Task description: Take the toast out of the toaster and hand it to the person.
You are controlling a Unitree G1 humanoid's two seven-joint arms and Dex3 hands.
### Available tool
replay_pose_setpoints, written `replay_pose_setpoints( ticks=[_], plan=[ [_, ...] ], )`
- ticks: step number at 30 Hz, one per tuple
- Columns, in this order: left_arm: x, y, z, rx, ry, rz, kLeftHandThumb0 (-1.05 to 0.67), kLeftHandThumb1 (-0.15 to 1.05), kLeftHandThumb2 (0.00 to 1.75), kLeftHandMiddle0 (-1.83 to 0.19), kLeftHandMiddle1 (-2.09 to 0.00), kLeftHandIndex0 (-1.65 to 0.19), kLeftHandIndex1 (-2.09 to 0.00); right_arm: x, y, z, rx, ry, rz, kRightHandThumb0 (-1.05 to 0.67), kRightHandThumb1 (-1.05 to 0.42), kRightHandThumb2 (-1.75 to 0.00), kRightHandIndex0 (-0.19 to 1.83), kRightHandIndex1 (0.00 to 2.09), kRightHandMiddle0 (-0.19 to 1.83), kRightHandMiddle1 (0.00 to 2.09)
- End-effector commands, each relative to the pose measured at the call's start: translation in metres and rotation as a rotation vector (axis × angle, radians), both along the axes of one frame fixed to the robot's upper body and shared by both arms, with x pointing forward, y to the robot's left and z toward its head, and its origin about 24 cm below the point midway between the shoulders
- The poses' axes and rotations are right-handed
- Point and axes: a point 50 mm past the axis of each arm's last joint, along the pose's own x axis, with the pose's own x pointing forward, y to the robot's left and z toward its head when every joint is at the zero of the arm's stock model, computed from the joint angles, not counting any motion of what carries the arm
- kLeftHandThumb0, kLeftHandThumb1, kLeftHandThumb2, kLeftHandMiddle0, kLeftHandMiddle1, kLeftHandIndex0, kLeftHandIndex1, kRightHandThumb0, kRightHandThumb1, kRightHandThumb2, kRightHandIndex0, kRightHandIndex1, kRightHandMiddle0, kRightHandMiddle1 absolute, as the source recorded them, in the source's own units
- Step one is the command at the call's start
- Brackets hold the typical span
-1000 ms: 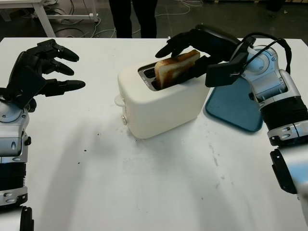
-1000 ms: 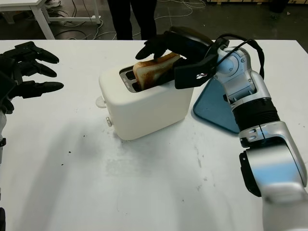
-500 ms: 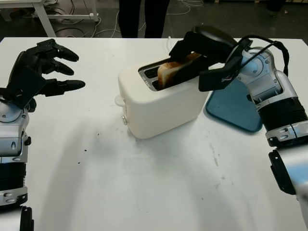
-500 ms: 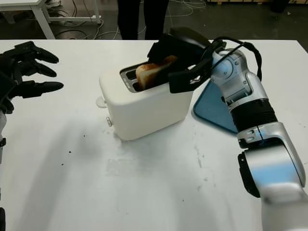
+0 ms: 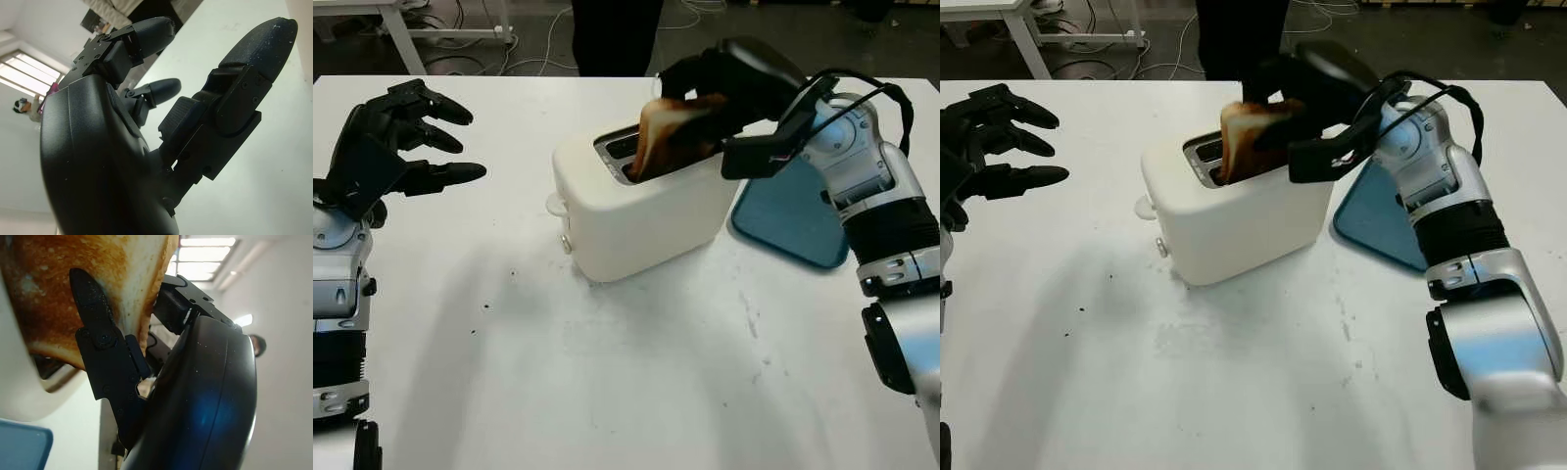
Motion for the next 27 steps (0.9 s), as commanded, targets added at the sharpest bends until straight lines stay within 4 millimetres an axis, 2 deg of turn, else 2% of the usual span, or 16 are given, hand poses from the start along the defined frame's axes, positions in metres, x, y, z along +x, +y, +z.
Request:
replay_pose_setpoints(
  ticks=[1,8,13,15,18,23,27],
  plan=[
    [-0.001,0.000,-0.003,0.001,-0.003,0.005,-1.05,0.58,0.00,-0.47,-1.30,-0.50,-1.15,0.000,-0.002,0.017,0.060,-0.045,0.012,-0.35,-0.92,-0.16,1.09,1.75,0.89,1.75],
    [0.000,-0.001,-0.003,-0.001,0.000,0.008,-1.05,0.57,0.00,-0.48,-1.29,-0.51,-1.15,0.006,-0.023,0.038,0.257,-0.029,-0.013,-0.33,-0.92,-0.17,1.08,1.75,0.89,1.75],
    [0.001,-0.002,-0.003,0.000,0.000,0.006,-1.05,0.56,0.00,-0.48,-1.28,-0.51,-1.14,0.014,-0.042,0.045,0.410,0.004,-0.089,-0.38,-0.92,-0.17,1.10,1.75,0.91,1.75],
    [0.001,-0.002,-0.002,0.005,0.000,0.006,-1.05,0.57,0.00,-0.48,-1.27,-0.51,-1.13,0.018,-0.049,0.044,0.465,0.012,-0.154,-0.41,-0.92,-0.15,1.10,1.75,0.90,1.75],
    [0.001,-0.002,-0.002,0.004,0.000,0.004,-1.05,0.57,0.00,-0.48,-1.27,-0.51,-1.13,0.023,-0.058,0.042,0.566,0.049,-0.215,-0.29,-0.92,-0.15,1.07,1.75,0.88,1.75],
    [0.002,-0.002,-0.003,0.009,-0.004,0.004,-1.05,0.58,0.00,-0.48,-1.27,-0.51,-1.13,0.029,-0.073,0.032,0.712,0.092,-0.305,-0.23,-0.92,-0.28,1.05,1.75,0.80,1.75],
    [0.002,-0.002,-0.002,0.007,-0.002,0.003,-1.05,0.58,0.00,-0.49,-1.27,-0.52,-1.13,0.033,-0.084,0.024,0.828,0.121,-0.416,-0.23,-0.92,-0.29,1.01,1.75,0.76,1.75]
  ],
)
